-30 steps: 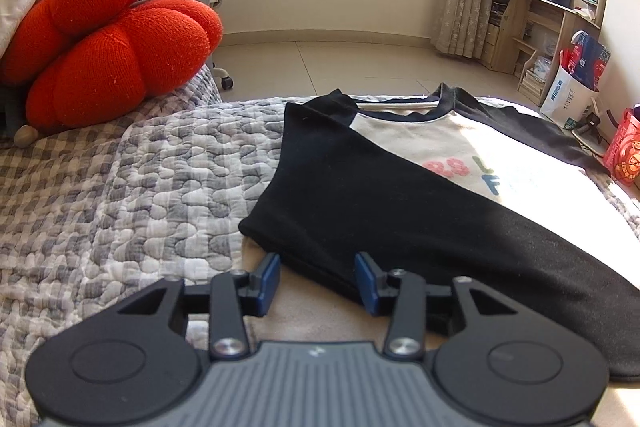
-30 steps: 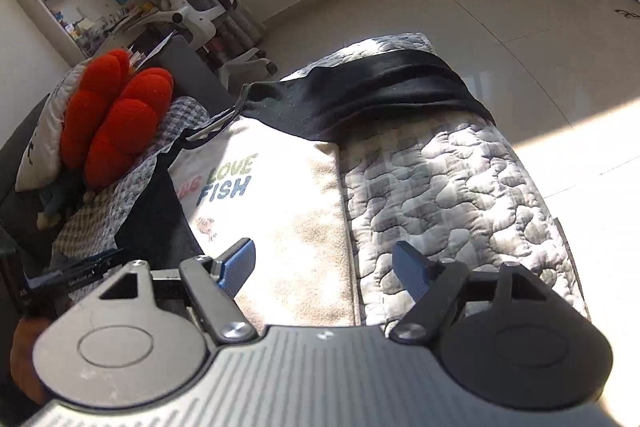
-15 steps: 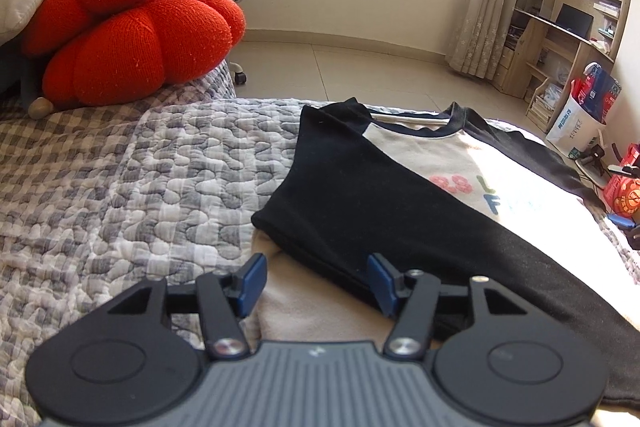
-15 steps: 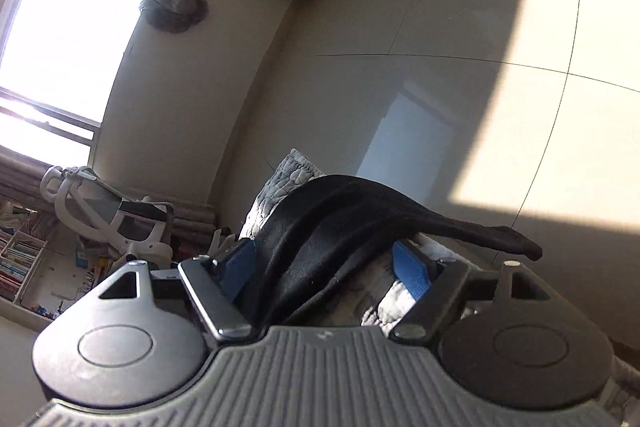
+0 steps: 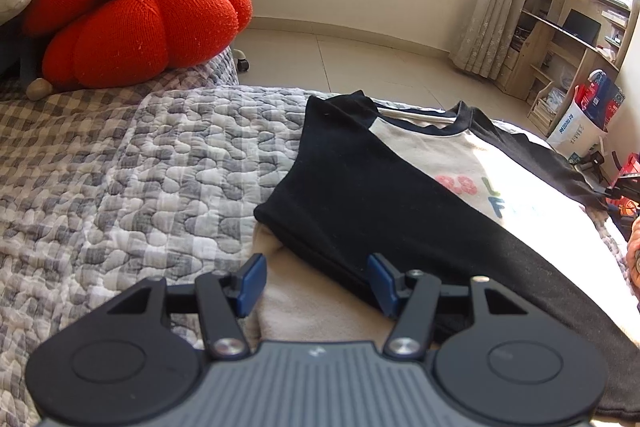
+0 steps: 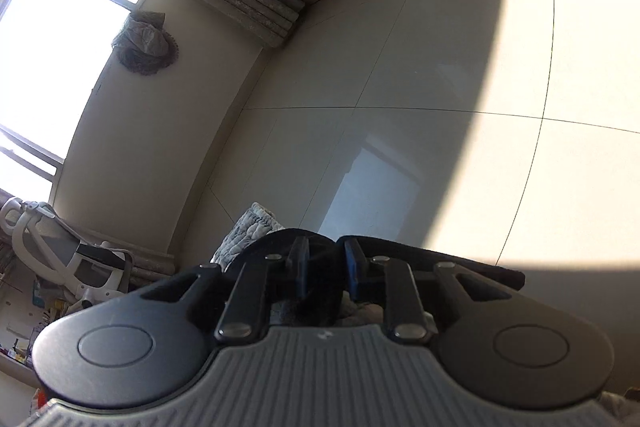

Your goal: Fold clothes

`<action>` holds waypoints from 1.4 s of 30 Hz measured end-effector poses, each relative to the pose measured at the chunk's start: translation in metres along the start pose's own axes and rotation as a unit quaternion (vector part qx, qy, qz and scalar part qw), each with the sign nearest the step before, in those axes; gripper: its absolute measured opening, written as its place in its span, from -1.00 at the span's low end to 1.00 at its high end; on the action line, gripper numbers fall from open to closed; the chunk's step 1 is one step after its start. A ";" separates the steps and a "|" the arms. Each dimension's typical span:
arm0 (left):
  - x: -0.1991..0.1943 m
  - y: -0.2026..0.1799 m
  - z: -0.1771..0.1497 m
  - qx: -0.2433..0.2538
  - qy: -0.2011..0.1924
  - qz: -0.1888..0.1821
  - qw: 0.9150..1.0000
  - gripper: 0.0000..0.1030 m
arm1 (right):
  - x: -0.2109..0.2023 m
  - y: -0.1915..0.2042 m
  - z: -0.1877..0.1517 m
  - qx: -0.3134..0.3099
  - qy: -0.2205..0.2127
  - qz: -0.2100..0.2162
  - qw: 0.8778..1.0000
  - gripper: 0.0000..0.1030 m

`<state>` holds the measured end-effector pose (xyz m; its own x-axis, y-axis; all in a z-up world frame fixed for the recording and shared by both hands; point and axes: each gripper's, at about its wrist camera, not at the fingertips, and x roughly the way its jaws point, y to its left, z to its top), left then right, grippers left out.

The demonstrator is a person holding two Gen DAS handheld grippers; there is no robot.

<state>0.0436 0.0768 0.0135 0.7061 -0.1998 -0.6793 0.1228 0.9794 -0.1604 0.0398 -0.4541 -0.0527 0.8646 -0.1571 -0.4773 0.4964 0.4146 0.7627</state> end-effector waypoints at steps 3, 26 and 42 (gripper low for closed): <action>-0.003 0.009 0.003 -0.023 0.000 -0.005 1.000 0.12 | -0.022 0.033 -0.003 -0.084 -0.045 0.088 0.992 -0.92; -0.013 0.029 0.008 -0.085 0.001 -0.030 0.996 0.17 | -0.022 0.012 -0.032 0.009 0.170 0.086 0.982 -0.13; -0.002 0.016 0.003 -0.060 0.015 -0.025 0.998 0.19 | -0.007 0.002 -0.029 0.028 0.128 0.075 0.989 -0.20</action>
<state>0.0457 0.0935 0.0144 0.6800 -0.2502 -0.6892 0.0711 0.9580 -0.2777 0.0327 -0.4259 -0.0607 0.8842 0.1378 -0.4463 0.3735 0.3652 0.8527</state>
